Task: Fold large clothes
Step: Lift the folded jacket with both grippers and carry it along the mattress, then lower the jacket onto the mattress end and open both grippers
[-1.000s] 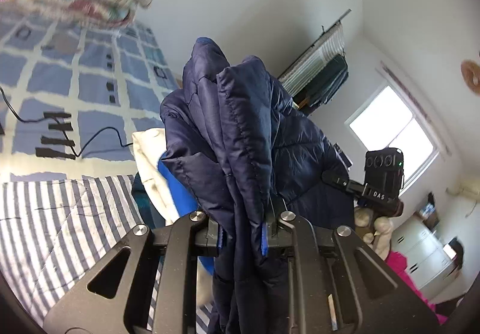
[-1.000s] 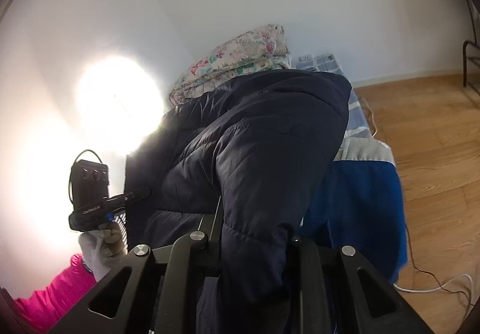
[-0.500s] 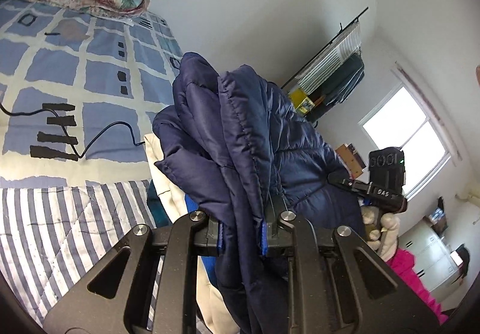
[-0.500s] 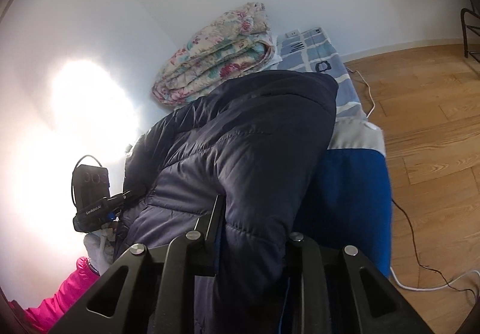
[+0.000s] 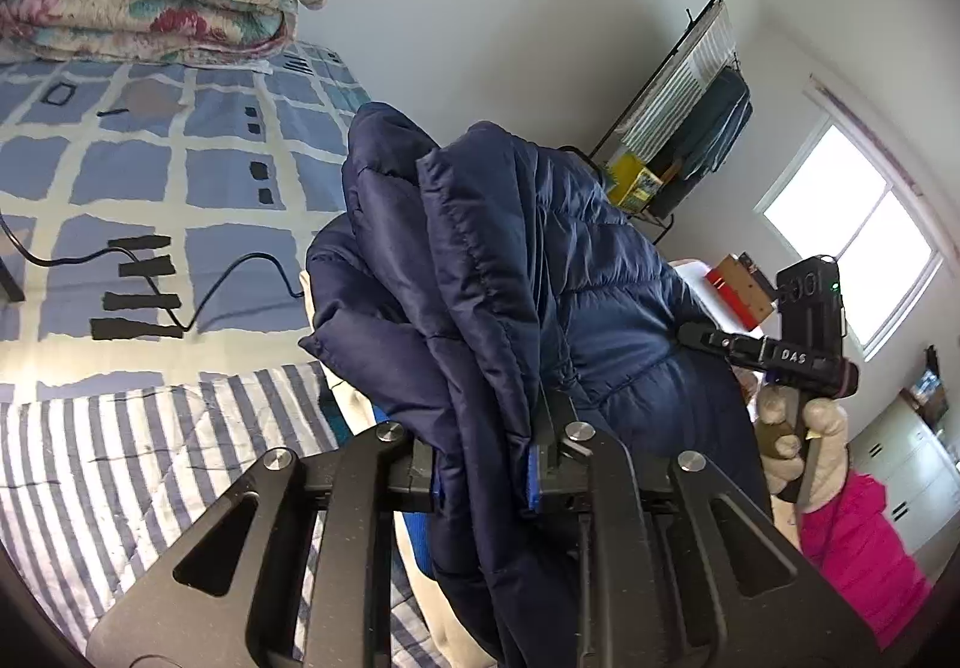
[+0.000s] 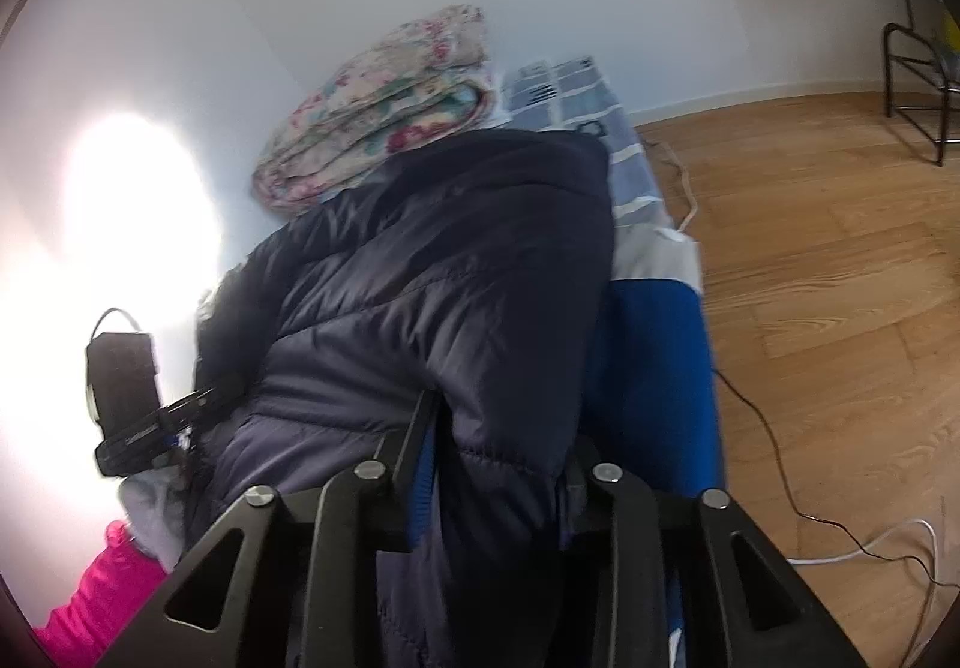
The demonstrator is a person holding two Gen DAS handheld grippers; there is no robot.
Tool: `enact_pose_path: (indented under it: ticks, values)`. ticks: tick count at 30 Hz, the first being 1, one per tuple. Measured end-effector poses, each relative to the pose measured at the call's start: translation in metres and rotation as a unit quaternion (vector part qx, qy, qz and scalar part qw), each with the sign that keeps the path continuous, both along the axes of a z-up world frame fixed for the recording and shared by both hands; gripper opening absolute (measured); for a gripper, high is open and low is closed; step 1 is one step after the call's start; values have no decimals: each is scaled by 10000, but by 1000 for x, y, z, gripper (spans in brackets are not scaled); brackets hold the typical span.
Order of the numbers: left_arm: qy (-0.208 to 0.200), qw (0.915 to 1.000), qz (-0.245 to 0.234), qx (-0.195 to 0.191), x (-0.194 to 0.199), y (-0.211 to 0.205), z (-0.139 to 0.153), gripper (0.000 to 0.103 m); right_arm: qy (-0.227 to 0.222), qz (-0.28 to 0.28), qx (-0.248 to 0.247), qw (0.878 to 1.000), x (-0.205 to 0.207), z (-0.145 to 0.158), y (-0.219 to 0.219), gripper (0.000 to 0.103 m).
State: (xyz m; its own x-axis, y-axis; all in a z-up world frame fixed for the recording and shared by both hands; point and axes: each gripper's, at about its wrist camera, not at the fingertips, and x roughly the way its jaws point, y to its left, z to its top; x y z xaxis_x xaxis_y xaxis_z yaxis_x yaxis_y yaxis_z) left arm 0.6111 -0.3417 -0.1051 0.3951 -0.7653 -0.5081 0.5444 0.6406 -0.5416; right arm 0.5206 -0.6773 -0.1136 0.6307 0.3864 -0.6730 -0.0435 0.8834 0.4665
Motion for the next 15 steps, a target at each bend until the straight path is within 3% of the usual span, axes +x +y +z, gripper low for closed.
enact_pose_path:
  ticks: [5, 7, 10, 12, 15]
  values:
    - [64, 9998, 153, 61, -3, 3, 0, 26, 10, -233, -136, 9996, -7, 4, -2, 34]
    - [104, 9996, 229, 104, -4, 6, 0, 37, 25, -345, -216, 9992, -10, 5, -2, 39]
    - [123, 9994, 291, 140, -9, 12, 0, 44, 13, -518, -293, 9982, -17, 9, -1, 39]
    - [96, 9993, 325, 183, -14, 16, 2, 51, 3, -609, -345, 9975, -23, 11, -2, 43]
    - [35, 9993, 317, 207, -26, 24, 6, 52, -64, -742, -343, 9966, -34, 15, 0, 55]
